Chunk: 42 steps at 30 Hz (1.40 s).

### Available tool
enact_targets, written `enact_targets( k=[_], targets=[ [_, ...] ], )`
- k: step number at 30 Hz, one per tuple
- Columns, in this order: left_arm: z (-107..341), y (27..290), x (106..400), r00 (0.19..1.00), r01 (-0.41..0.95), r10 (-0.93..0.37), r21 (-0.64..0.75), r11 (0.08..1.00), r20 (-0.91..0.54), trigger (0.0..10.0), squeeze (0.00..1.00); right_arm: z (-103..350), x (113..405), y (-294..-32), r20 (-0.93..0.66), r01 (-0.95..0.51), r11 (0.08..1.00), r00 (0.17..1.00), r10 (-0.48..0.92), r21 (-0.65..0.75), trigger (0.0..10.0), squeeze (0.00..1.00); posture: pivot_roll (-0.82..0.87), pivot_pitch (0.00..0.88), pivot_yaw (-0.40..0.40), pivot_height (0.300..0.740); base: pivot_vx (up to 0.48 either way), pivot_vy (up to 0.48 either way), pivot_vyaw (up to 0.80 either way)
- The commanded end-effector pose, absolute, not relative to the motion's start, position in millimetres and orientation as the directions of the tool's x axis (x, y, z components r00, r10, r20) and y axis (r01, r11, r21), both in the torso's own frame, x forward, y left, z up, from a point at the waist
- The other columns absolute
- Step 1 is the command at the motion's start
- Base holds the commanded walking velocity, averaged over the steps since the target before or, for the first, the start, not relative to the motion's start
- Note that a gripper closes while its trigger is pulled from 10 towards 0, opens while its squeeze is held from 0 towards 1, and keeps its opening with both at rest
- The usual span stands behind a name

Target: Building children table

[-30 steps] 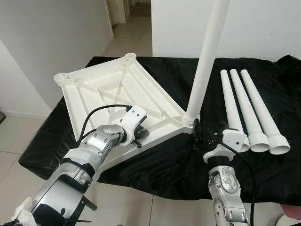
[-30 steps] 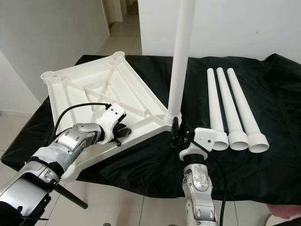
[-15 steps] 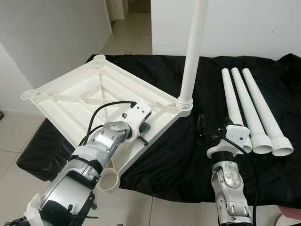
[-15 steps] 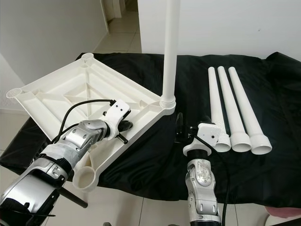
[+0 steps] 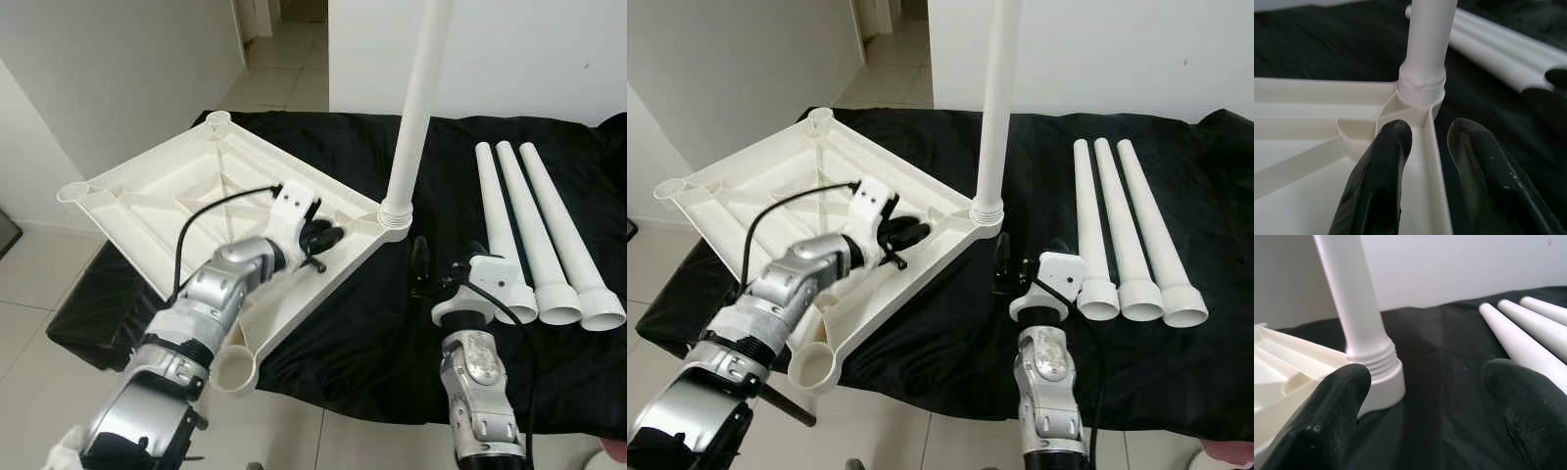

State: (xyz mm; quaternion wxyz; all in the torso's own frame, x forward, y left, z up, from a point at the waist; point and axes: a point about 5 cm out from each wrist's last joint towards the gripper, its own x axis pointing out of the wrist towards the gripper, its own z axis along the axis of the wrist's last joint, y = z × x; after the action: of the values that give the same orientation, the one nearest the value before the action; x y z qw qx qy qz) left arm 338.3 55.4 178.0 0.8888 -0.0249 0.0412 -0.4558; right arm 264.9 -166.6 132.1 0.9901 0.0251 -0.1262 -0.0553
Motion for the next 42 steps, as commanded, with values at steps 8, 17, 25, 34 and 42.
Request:
enact_targets(
  k=[8, 17, 25, 34, 42],
  targets=[
    [188, 97, 334, 0.562, 0.825, -0.827, -0.058, 0.562, -0.025, 10.0, 0.0, 126, 268, -160, 0.22, 0.09, 0.994, 0.97, -0.103, 0.068, 10.0, 0.0, -0.04, 0.0, 0.097, 0.74, 0.0, 0.0, 0.0],
    [190, 140, 323, 0.516, 0.855, -0.842, 0.157, 0.494, -0.16, 10.0, 0.0, 124, 272, -157, 0.198, 0.076, 0.995, 0.976, -0.087, 0.06, 10.0, 0.0, -0.04, 0.0, 0.096, 0.74, 0.0, 0.0, 0.0],
    [191, 171, 319, 0.576, 0.818, -0.789, 0.168, 0.551, -0.214, 10.0, 0.0, 120, 280, -153, 0.158, 0.092, 0.994, 0.982, -0.099, 0.05, 10.0, 0.0, -0.01, 0.0, 0.083, 0.74, 0.0, 0.0, 0.0],
    [172, 194, 307, 0.609, 0.793, -0.717, 0.241, 0.56, -0.339, 10.0, 0.0, 122, 289, -153, 0.141, 0.066, 0.997, 0.988, -0.07, 0.035, 10.0, 0.0, 0.01, 0.022, 0.048, 0.74, 0.0, 0.0, 0.0],
    [152, 207, 294, 0.602, 0.796, -0.667, 0.257, 0.548, -0.44, 10.0, 0.0, 122, 296, -147, 0.105, 0.027, 0.999, 0.994, -0.031, 0.038, 10.0, 0.0, 0.03, 0.029, 0.045, 0.74, 0.0, 0.0, 0.0]
  ],
)
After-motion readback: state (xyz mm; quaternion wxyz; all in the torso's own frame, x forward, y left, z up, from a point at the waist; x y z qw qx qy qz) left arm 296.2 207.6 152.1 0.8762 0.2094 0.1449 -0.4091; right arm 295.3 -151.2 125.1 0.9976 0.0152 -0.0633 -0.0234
